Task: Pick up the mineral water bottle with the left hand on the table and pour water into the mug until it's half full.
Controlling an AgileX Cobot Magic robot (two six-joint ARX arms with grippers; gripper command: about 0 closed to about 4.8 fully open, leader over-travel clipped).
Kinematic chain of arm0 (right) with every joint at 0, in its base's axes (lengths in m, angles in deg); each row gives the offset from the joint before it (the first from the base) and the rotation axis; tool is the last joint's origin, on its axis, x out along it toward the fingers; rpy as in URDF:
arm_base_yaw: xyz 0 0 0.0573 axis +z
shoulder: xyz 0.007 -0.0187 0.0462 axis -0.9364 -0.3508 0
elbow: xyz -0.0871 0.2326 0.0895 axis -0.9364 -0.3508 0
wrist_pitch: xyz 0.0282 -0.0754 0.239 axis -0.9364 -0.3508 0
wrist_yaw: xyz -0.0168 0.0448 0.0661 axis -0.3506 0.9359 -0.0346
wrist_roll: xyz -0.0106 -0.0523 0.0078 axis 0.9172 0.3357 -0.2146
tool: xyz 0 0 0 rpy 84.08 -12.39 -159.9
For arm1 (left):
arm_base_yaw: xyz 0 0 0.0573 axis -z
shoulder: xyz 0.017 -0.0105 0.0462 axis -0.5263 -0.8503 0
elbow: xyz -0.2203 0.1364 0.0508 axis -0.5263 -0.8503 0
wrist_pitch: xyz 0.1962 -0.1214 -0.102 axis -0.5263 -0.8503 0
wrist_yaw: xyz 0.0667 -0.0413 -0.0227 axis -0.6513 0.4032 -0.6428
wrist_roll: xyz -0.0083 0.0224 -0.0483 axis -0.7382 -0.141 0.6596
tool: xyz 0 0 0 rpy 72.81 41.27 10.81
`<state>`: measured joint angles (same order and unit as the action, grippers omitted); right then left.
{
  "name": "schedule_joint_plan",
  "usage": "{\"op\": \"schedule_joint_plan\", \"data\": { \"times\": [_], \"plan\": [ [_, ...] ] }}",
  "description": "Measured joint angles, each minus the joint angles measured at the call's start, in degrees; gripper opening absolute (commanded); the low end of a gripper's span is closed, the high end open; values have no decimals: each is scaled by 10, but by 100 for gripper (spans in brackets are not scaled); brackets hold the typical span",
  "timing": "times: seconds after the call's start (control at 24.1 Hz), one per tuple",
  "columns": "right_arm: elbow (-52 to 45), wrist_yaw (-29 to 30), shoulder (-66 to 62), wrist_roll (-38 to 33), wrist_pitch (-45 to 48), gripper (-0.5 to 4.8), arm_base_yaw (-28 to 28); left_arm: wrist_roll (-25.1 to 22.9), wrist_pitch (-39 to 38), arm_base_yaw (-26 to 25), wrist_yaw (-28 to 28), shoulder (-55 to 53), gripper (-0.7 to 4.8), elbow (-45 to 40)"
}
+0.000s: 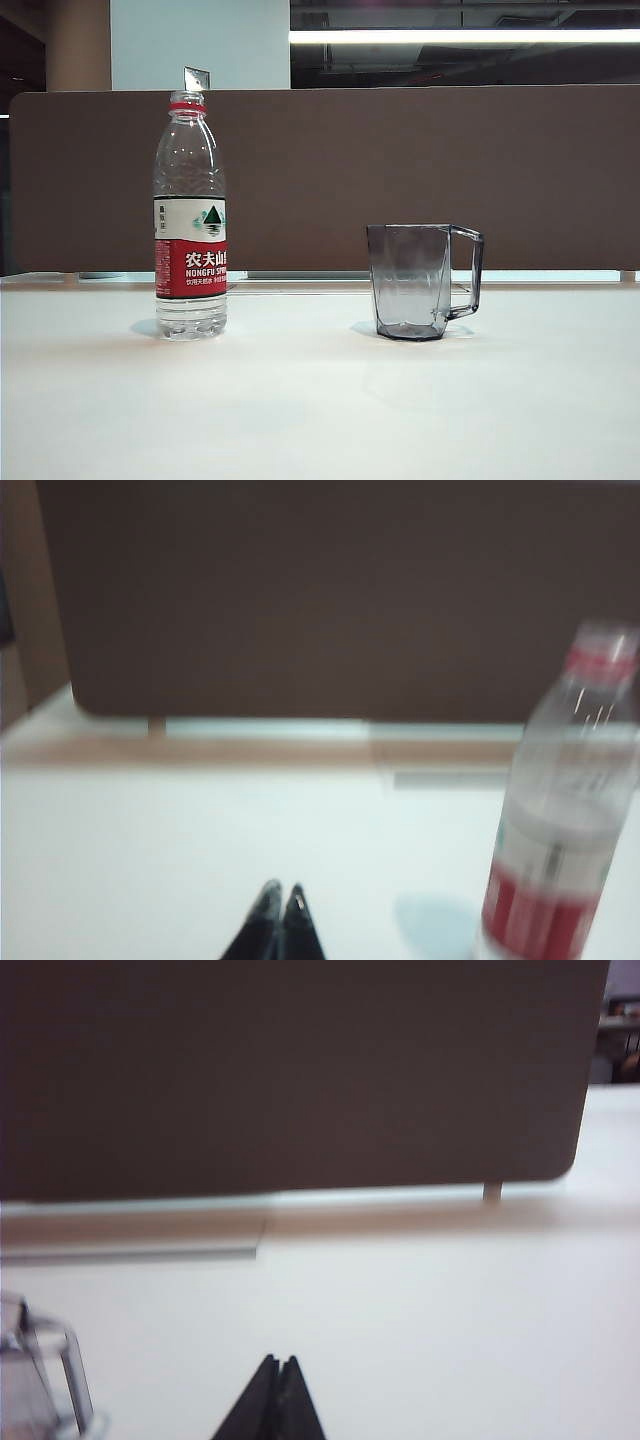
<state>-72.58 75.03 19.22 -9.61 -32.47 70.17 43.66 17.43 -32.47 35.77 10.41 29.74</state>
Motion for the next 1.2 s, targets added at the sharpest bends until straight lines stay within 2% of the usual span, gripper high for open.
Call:
{"op": "schedule_joint_plan", "data": {
  "times": [0.17, 0.37, 0.5, 0.62, 0.66, 0.75, 0.91, 0.95, 1.0, 1.04, 1.12, 1.2],
  "plan": [
    [83, 13, -67, 0, -7, -2, 0, 13, 79, 0, 0, -45, -5, 55],
    [167, 57, -174, 0, 2, -2, 0, 41, 89, 5, -1, -179, -5, 128],
    [205, 73, -236, 0, 12, -2, 2, 43, 89, 49, -1, -270, -5, 172],
    [250, 73, -288, 0, 19, -3, 43, 44, 121, 139, 0, -378, -6, 203],
    [259, 68, -306, 0, 23, -3, 74, 44, 136, 161, 1, -405, -6, 205],
    [260, 48, -316, 0, 21, -3, 111, 44, 166, 187, 1, -438, -6, 206],
    [260, -2, -319, 3, 18, -2, 188, 44, 193, 201, 2, -482, -1, 206],
    [260, -16, -318, 5, 17, -2, 209, 44, 196, 201, 2, -487, 38, 206],
    [260, -25, -318, 6, 17, -2, 224, 44, 198, 201, 2, -491, 184, 206],
    [260, -33, -318, 9, 16, -2, 238, 45, 199, 201, 2, -496, 479, 206],
    [260, -61, -319, 17, 16, -2, 280, 40, 198, 201, 2, -507, 479, 206],
    [260, -63, -319, 19, 16, -2, 296, 34, 200, 201, 2, -508, 479, 206]
  ]
}}
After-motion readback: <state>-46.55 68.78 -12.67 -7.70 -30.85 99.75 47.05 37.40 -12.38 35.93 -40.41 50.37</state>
